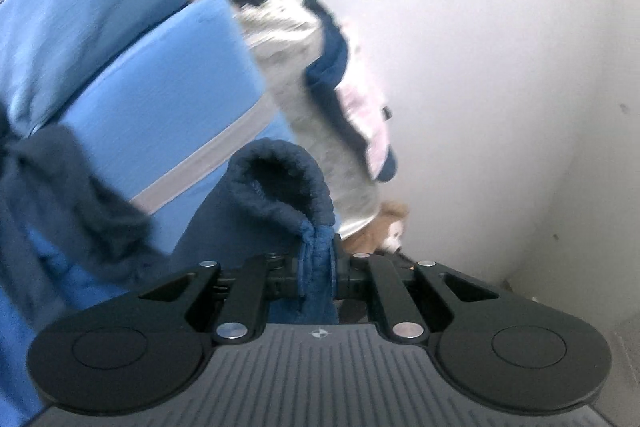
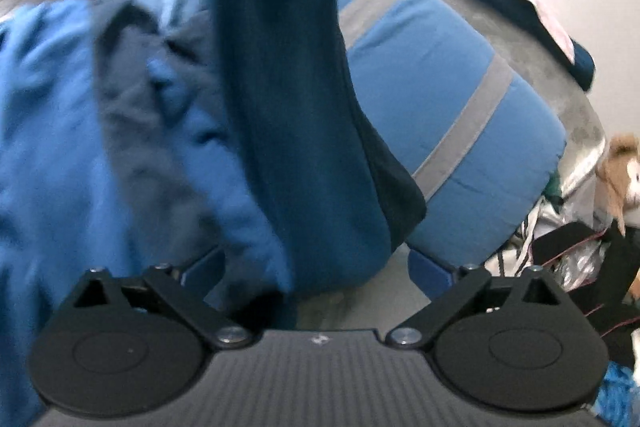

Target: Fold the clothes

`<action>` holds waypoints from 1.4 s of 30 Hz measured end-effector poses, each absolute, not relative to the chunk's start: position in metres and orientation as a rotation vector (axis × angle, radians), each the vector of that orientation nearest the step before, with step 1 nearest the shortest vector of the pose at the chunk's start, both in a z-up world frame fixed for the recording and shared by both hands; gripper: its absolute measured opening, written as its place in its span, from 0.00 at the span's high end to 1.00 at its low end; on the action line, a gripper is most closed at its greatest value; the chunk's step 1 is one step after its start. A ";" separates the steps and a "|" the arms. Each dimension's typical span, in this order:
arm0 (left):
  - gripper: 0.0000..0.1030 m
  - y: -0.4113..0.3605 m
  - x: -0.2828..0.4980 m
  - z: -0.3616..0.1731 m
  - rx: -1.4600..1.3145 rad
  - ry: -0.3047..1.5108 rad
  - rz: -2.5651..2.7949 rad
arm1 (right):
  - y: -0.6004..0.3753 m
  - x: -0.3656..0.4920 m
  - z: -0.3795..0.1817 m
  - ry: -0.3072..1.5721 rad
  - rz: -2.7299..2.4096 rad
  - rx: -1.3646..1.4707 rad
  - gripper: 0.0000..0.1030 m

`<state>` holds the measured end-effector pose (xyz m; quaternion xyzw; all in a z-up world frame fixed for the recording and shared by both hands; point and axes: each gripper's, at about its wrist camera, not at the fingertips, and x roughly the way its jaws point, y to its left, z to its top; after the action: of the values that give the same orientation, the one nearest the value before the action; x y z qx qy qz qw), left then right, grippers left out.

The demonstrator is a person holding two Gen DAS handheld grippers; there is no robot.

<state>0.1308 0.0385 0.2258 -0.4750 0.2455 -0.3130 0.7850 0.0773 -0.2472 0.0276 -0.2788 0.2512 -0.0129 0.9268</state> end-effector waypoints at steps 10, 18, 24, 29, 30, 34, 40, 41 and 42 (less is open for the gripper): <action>0.90 0.072 0.134 0.257 -1.023 0.459 -0.596 | -0.300 0.143 0.063 0.565 -0.131 -0.329 0.00; 0.90 0.094 0.145 0.228 -1.084 0.502 -0.502 | -0.360 0.150 0.089 0.662 0.058 -0.283 0.00; 0.90 0.092 0.146 0.229 -1.079 0.484 -0.511 | -0.347 0.121 0.067 0.645 0.123 -0.327 0.00; 0.90 0.089 0.140 0.239 -1.061 0.468 -0.533 | -0.314 0.099 0.030 0.634 0.151 -0.414 0.00; 0.90 0.088 0.140 0.240 -1.059 0.465 -0.536 | -0.309 0.099 0.024 0.630 0.132 -0.422 0.00; 0.90 0.088 0.136 0.243 -1.057 0.466 -0.545 | -0.298 0.107 0.006 0.624 0.070 -0.399 0.00; 0.90 0.102 0.132 0.246 -1.038 0.458 -0.526 | -0.300 0.115 -0.006 0.608 -0.034 -0.524 0.00; 0.90 0.107 0.132 0.245 -1.035 0.460 -0.516 | -0.306 0.112 -0.003 0.605 -0.031 -0.511 0.00; 0.90 0.111 0.131 0.243 -1.032 0.462 -0.506 | -0.311 0.109 0.000 0.599 -0.028 -0.501 0.00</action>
<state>0.1313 0.1109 0.2434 -0.4836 0.2164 -0.2369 0.8143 0.1094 -0.3108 -0.0002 -0.2441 0.2917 -0.0136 0.9247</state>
